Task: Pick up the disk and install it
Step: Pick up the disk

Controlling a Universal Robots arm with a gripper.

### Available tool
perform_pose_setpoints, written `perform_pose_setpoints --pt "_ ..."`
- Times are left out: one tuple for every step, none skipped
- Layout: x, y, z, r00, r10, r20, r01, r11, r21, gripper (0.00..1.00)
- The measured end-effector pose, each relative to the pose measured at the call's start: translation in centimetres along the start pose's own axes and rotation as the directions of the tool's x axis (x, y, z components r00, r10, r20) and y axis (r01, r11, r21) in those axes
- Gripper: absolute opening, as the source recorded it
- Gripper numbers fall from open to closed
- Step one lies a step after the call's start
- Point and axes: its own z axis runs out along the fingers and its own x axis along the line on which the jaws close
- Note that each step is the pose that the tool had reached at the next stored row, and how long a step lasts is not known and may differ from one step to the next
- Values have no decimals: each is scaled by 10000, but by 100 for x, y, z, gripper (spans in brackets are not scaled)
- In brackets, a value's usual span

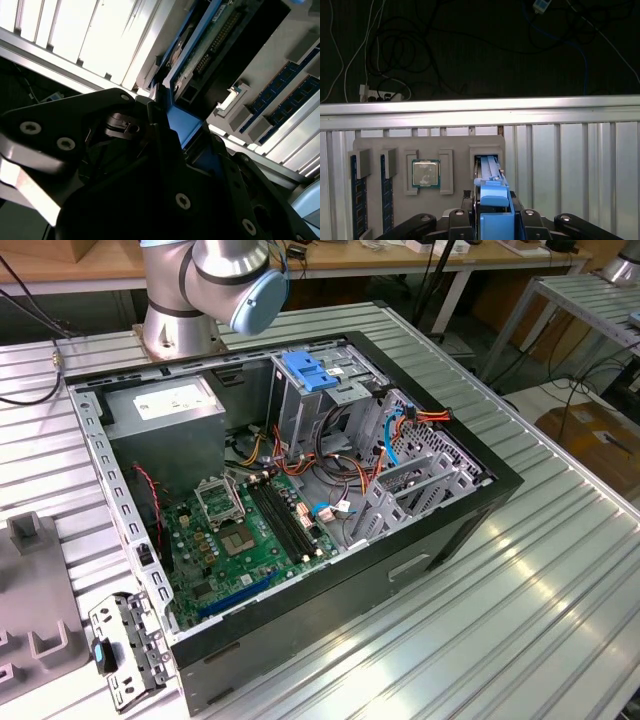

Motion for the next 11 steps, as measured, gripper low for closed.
perform_pose_setpoints --pt "0 0 0 10000 0 0 0 10000 0 37" --pt "0 -1 0 10000 0 0 0 10000 0 37" --pt "0 -2 0 10000 1 0 -1 10000 1 37" --pt "0 -2 0 10000 0 0 0 10000 0 37" --pt "0 -2 0 10000 0 0 0 10000 0 37" --pt "0 -3 0 10000 0 0 0 10000 0 37" --pt "0 -3 0 10000 0 0 0 10000 0 37" --pt "0 -4 0 10000 0 0 0 10000 0 37" --pt "0 -6 0 10000 0 0 0 10000 0 37" --pt "0 -6 0 10000 0 0 0 10000 1 37" --pt "0 -7 0 10000 0 1 0 10000 0 37"
